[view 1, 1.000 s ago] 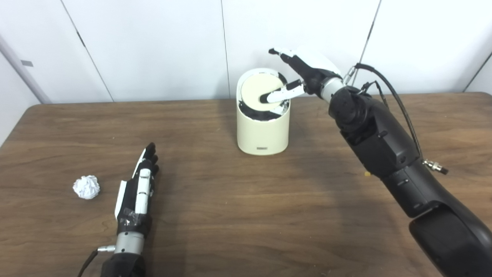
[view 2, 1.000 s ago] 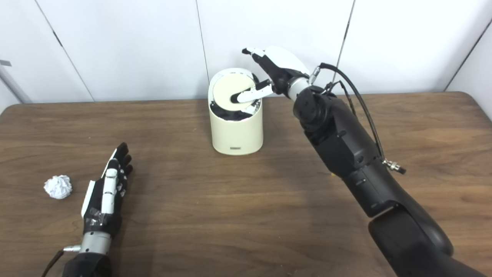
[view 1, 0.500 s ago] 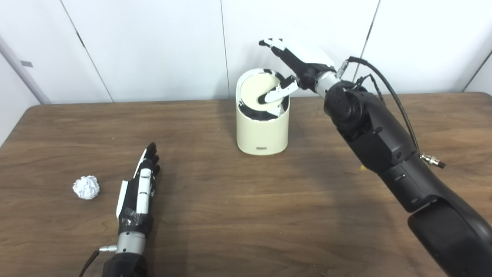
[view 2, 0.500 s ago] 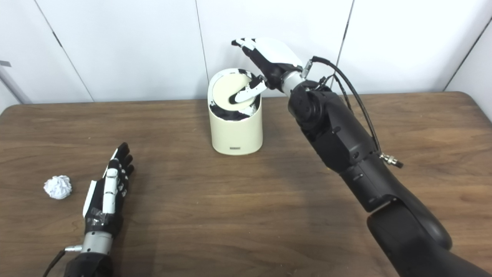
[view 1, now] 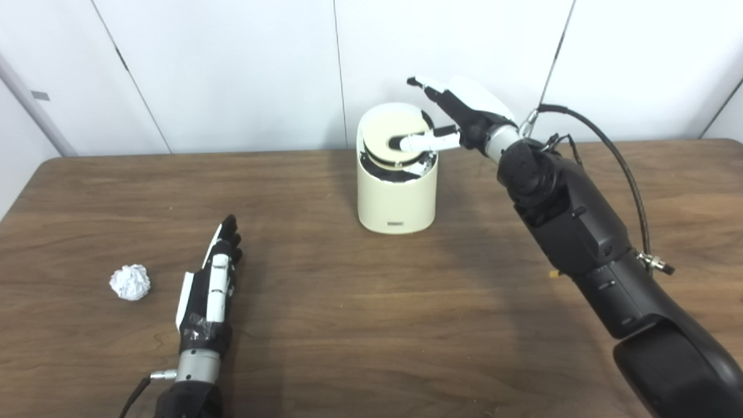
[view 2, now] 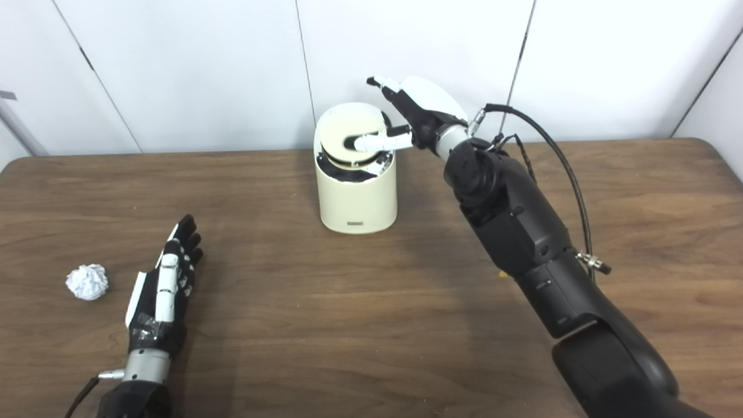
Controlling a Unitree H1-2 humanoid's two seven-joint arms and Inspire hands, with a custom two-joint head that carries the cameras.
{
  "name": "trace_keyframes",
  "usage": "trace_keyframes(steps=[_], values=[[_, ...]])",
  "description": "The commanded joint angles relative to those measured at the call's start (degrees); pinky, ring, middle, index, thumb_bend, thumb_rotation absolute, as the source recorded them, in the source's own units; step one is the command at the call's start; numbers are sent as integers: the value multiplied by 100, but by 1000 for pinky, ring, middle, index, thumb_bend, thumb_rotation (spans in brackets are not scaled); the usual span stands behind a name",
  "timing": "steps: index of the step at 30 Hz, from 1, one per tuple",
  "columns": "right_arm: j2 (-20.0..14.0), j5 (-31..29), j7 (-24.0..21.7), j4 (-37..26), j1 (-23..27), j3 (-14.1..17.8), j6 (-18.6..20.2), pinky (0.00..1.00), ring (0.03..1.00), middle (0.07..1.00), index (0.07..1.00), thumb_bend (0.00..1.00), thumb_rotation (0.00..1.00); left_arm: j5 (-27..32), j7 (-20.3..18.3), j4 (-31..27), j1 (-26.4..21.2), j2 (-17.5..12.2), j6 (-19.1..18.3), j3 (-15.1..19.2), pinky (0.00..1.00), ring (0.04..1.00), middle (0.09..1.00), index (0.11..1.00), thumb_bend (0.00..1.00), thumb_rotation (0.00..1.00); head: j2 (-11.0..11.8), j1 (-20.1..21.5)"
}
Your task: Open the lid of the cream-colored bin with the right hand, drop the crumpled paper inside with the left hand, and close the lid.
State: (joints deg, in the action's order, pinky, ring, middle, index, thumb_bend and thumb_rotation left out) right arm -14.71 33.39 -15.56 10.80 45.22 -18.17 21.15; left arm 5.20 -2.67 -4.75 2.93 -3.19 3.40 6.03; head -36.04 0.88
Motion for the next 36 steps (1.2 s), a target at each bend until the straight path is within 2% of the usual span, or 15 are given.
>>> trace_keyframes(steps=[1,3,7,10,13,16,19,25,31,36], values=[[82,-245,127,-312,236,315,52,847,941,954,950,632,646,-35,-5,169,110,89,48,-125,1000,1000,1000,985,473,924,-1,8],[169,-455,142,-398,194,508,107,839,939,960,947,617,631,-92,-3,169,112,69,49,-148,1000,1000,1000,982,481,889,3,-7],[351,-899,98,-743,10,931,457,832,923,945,942,584,692,-186,19,197,115,45,57,-173,1000,1000,998,976,497,863,17,-14],[517,-1250,72,-917,-147,1302,564,868,926,933,934,549,684,-205,24,196,119,35,47,-182,1000,1000,998,976,504,860,33,-5],[657,-1432,5,-997,-279,1620,575,960,969,960,936,518,731,-132,-7,226,107,28,86,-166,1000,1000,999,980,484,846,40,6],[672,-1435,-59,-1085,-384,1760,575,979,984,971,938,501,767,-112,-19,257,99,13,101,-156,1000,1000,1000,981,479,852,48,14],[638,-1551,-138,-1229,-525,1876,573,947,976,979,939,483,782,-57,-41,272,94,8,118,-143,1000,1000,1000,984,470,858,52,29],[646,-1829,-345,-1513,-770,2169,577,999,980,977,953,455,809,-63,-15,309,82,-6,145,-123,1000,1000,1000,979,486,876,58,49],[637,-2237,-387,-1864,-1168,2495,573,1000,1000,999,965,521,878,-13,-35,378,48,-41,207,-87,1000,1000,997,978,487,892,53,111],[635,-2433,-337,-2011,-1438,2735,574,1000,1000,1000,963,506,966,35,-62,362,49,-84,181,-62,1000,1000,1000,985,463,909,44,178]])
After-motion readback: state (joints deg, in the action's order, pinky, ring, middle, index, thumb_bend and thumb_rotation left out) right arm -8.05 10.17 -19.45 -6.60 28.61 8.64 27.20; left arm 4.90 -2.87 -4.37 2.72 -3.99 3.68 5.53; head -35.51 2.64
